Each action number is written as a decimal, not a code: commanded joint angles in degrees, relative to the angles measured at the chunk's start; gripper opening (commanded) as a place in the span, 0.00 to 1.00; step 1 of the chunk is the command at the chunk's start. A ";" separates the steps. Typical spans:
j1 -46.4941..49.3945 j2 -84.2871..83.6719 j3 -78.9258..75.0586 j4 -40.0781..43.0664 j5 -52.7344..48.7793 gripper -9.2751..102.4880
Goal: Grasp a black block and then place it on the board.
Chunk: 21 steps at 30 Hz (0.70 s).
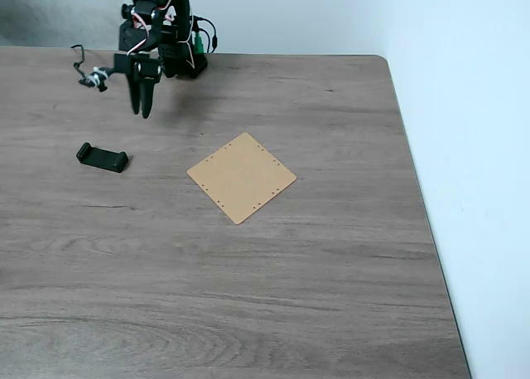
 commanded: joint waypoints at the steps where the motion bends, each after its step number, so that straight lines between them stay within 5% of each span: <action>1: 2.81 -2.81 -4.13 -2.64 -4.31 0.29; 21: 11.51 -22.94 -15.56 -5.89 -27.95 0.29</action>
